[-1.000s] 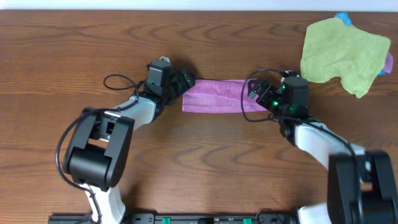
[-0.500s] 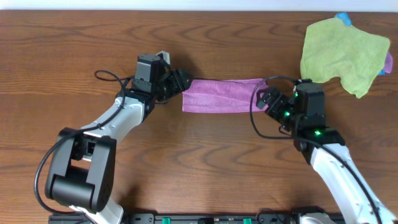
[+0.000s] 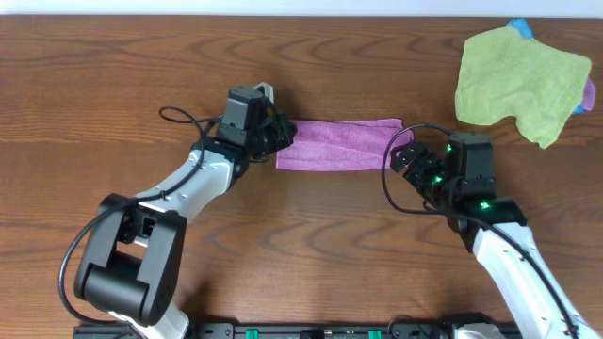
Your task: Fold the cloth
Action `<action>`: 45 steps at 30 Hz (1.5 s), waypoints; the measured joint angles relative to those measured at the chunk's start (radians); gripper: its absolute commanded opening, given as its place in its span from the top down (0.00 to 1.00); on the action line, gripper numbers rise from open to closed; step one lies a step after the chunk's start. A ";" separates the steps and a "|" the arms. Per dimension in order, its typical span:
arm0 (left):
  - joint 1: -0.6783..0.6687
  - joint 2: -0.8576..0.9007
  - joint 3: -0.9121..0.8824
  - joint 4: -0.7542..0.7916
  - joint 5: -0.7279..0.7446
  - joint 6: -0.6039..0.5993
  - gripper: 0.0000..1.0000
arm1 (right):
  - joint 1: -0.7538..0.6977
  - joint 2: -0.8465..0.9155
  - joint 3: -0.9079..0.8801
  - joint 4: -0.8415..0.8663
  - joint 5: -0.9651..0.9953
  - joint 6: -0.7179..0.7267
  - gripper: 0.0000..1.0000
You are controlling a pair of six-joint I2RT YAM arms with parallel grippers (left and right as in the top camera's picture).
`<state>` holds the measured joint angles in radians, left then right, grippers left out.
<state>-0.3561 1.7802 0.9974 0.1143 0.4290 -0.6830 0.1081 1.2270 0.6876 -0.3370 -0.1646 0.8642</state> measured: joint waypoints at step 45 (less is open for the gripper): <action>-0.011 0.210 0.012 0.093 -0.129 -0.107 0.94 | 0.000 0.470 0.036 0.401 0.091 0.126 0.35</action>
<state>-0.3676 1.9900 1.0096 0.2073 0.2996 -0.7902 0.1078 1.6966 0.7238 0.0643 -0.0738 0.9897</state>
